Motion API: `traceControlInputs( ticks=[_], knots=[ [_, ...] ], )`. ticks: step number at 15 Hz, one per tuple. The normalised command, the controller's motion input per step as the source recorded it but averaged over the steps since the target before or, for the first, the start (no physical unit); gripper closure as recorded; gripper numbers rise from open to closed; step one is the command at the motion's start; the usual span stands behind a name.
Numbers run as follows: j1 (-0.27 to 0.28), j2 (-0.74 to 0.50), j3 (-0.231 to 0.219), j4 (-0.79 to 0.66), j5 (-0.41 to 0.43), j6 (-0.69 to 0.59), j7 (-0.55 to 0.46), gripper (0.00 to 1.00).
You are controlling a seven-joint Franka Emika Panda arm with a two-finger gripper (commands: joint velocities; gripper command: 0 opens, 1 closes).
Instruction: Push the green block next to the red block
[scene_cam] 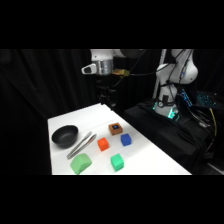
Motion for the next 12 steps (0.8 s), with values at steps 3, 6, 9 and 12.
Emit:
traceControlInputs(
  ticks=[3,6,9,12],
  knots=[
    [-0.004,0.02,0.033,0.01,-0.020,0.03,0.07,0.00],
    [0.058,0.08,0.096,0.04,-0.066,0.18,0.27,0.00],
    [0.123,0.17,0.134,0.11,-0.093,0.18,0.33,0.00],
    [0.171,0.25,0.153,0.18,-0.143,0.15,0.36,0.00]
  ],
)
